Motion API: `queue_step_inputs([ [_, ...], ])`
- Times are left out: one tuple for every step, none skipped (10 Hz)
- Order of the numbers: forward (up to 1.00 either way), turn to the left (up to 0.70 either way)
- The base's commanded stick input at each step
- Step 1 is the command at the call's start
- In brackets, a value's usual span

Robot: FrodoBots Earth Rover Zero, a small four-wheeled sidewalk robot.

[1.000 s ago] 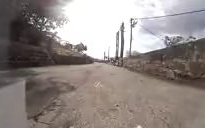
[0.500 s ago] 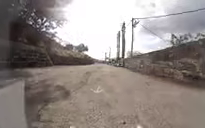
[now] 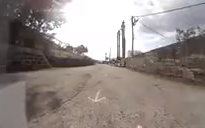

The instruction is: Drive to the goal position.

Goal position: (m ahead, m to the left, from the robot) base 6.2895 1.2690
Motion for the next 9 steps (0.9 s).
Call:
queue_step_inputs([
  [1.00, 0.00],
  [1.00, 0.00],
  [1.00, 0.00],
  [1.00, 0.00],
  [1.00, 0.00],
  [1.00, 0.00],
  [1.00, 0.00],
  [1.00, 0.00],
  [1.00, -0.13],
])
